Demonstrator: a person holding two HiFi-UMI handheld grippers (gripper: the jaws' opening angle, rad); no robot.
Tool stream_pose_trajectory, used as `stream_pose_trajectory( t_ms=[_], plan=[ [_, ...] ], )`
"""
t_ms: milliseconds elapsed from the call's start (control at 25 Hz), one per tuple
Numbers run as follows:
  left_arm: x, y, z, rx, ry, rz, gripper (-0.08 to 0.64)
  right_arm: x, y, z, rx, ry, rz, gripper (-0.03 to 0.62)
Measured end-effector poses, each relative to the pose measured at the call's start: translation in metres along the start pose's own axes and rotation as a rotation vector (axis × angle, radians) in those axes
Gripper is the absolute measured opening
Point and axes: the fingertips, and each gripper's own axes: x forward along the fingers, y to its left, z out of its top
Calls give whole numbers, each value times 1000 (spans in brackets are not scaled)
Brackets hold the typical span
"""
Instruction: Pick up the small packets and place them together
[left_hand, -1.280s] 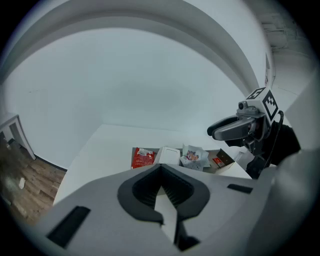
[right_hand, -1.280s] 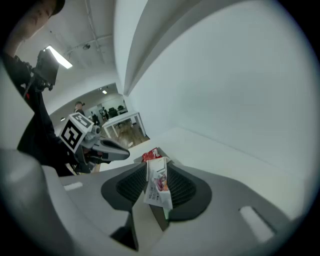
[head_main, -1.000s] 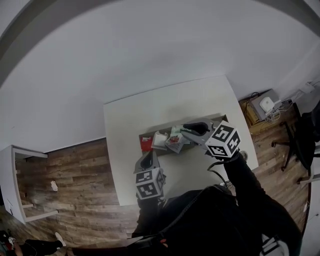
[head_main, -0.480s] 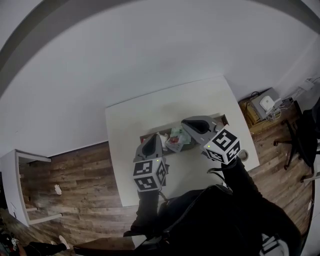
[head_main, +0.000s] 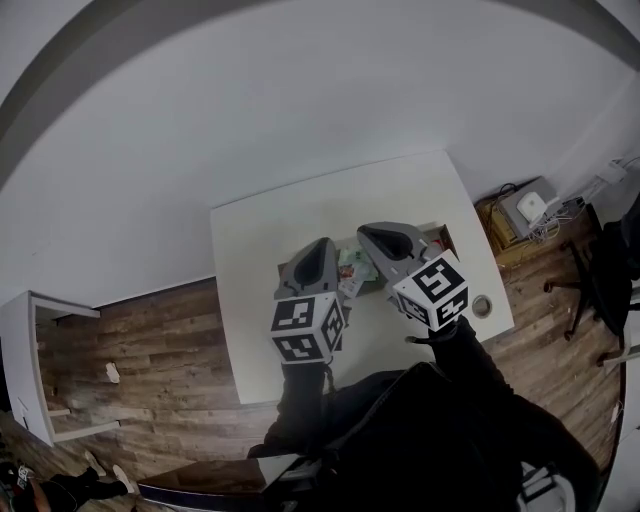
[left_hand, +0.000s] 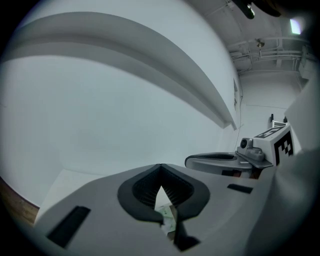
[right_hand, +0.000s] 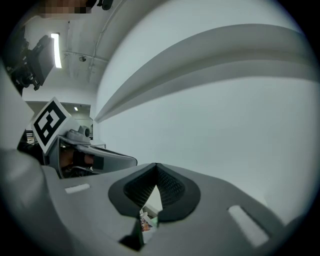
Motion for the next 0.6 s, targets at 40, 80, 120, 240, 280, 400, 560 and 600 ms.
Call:
stream_pose_trajectory(
  t_ms=[40,80,120,240,280,400,560,600],
  plan=[
    [1,-2,1,13,1,0,0,0,1,1,2,-2,-6,0],
    [2,-4,1,22,2,0,0,-1,3,3,5,-3,-9,0],
    [2,-6,1,27,2,-1,0,-1,5,3,6,-5,-11,0],
    [1,-9,-1,31,4,-3,0,-3,7,7,-3,-9,-18,0],
    [1,-10,-1,32,6,-3,0,-4,7,9,-6,-12,-21,0],
    [2,-10,-1,34,9,-4,0,-5,5,12,-8,-14,-32,0],
    [3,-6,-1,33,16,-3,0,-2,1,10,-3,-4,-39,0],
    [3,-6,-1,33,18,-2,1,-2,1,10,0,-3,-41,0]
  ],
)
